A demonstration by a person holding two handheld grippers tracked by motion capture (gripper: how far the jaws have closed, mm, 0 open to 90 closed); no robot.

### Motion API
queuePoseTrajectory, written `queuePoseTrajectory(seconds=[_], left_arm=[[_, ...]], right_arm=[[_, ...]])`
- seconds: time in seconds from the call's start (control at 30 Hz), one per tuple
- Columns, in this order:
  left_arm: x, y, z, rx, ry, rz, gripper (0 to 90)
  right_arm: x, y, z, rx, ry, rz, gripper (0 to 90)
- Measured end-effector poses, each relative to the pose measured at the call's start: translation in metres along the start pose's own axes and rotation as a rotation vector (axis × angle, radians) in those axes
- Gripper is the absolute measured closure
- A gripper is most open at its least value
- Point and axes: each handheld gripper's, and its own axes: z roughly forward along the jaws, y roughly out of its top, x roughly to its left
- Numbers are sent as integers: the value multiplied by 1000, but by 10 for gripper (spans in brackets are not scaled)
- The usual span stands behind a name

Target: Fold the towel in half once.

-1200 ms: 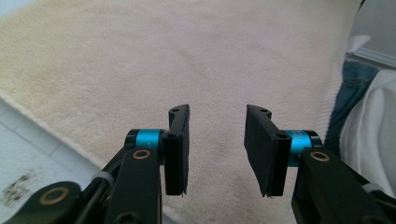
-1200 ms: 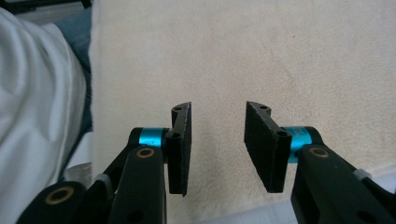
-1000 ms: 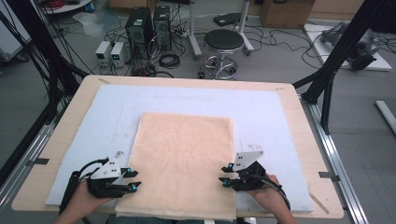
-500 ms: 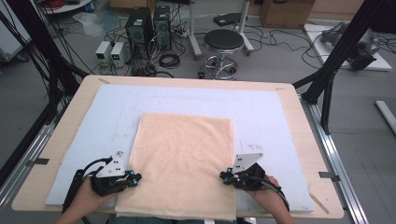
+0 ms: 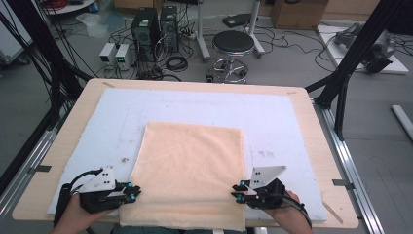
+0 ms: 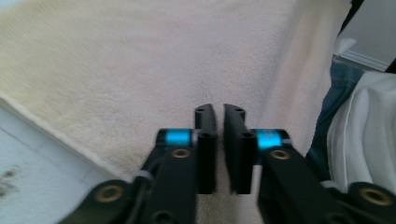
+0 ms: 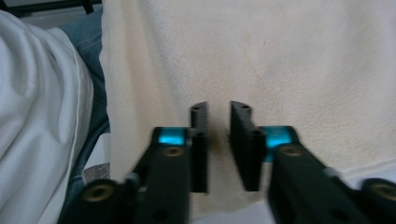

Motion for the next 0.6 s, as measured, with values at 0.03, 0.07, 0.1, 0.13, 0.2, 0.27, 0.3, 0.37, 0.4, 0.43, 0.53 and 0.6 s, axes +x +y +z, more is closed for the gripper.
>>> queuePoseTrajectory(seconds=[0.03,0.07,0.1,0.13,0.2,0.27,0.3,0.37,0.4,0.43,0.53,0.6], left_arm=[[2,-1,3,-1,-5,-9,695],[6,0,5,-7,-8,-13,689],[8,2,7,-10,-3,-17,665],[11,4,9,-15,1,-17,644],[23,14,14,-27,26,-11,612],[33,21,19,-29,55,-13,593],[40,25,22,-36,76,-24,584],[57,32,30,-66,124,-47,571],[66,34,34,-77,150,-64,562],[76,37,39,-73,185,-70,559],[101,39,50,-92,259,-104,543],[117,38,55,-119,290,-168,545]], right_arm=[[-2,-1,3,6,11,15,673],[-5,-3,5,4,7,19,660],[-9,-3,6,-11,4,26,637],[-12,-2,6,-17,1,37,620],[-25,2,6,-35,-29,53,578],[-40,7,6,-40,-78,69,558],[-47,8,6,-42,-100,74,544],[-65,12,8,-45,-157,97,493],[-74,14,9,-37,-184,109,480],[-83,16,10,-31,-203,117,463],[-109,17,16,-33,-263,153,433],[-127,13,23,-28,-301,183,415]])
